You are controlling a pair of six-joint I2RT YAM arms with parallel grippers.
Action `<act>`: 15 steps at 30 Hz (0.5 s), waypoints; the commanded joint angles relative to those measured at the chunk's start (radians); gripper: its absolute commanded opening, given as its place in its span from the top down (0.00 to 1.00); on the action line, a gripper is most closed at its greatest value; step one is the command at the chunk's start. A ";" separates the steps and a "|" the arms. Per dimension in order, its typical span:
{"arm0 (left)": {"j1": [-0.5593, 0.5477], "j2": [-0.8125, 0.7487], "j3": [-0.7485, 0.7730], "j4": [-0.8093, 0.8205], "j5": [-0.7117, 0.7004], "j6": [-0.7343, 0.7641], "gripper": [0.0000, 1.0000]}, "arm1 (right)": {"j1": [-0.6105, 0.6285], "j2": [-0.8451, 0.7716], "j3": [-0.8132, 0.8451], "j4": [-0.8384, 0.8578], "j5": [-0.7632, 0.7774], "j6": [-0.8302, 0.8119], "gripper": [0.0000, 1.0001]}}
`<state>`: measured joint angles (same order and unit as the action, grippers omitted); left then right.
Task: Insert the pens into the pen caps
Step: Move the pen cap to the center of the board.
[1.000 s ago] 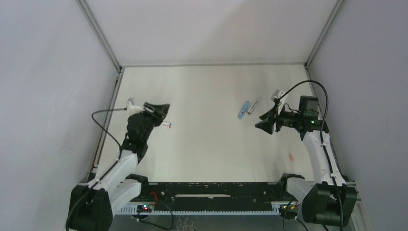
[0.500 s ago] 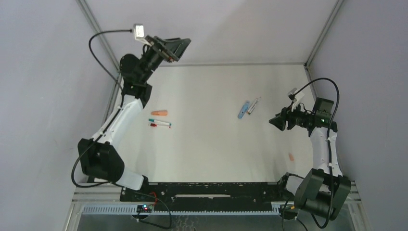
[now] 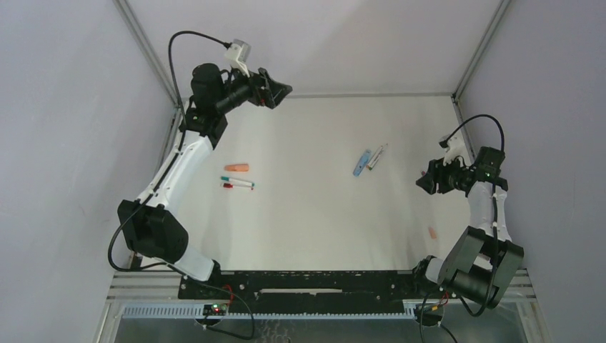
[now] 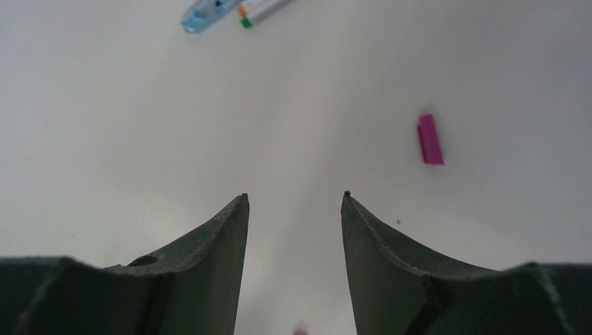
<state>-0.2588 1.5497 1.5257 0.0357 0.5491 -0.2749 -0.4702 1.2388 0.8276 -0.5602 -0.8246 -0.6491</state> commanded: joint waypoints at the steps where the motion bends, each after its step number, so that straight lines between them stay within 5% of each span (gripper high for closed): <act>1: -0.002 -0.066 -0.042 -0.159 -0.020 0.195 0.00 | -0.057 0.008 0.036 0.009 0.067 -0.022 0.42; 15: -0.005 -0.024 -0.026 -0.302 -0.223 0.340 0.00 | -0.118 0.051 0.036 -0.002 0.153 -0.032 0.42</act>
<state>-0.2596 1.5372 1.4879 -0.2226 0.4141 -0.0071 -0.5533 1.3064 0.8280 -0.5598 -0.6743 -0.6621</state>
